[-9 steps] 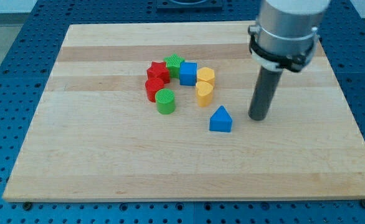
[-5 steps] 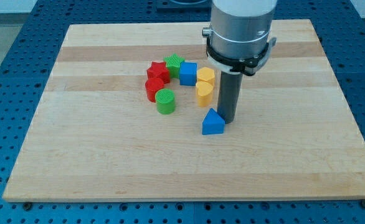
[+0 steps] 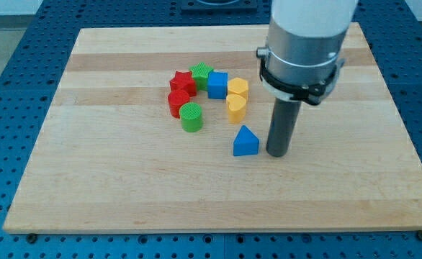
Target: Move the blue triangle vertically towards the blue cube
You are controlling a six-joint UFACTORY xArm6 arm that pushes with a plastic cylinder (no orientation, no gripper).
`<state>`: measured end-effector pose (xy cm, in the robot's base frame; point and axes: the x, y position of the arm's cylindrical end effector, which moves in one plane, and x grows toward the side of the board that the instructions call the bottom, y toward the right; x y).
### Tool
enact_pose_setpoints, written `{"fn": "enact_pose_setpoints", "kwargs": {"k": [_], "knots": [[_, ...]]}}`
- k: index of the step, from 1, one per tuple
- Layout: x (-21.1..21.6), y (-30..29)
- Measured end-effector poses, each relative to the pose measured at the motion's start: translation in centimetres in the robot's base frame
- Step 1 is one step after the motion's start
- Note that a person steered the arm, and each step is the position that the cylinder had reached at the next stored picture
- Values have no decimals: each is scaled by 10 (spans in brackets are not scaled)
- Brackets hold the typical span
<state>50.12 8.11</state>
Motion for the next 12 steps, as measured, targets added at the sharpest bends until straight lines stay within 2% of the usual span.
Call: {"fn": "enact_pose_setpoints", "kwargs": {"k": [3,4,5,6,7,8,10,11,12], "knots": [[-12,-30],[-12,6],[1,10],[22,-35],[22,-41],[15,-41],[-37,-59],[-45,-78],[-45,-69]]}}
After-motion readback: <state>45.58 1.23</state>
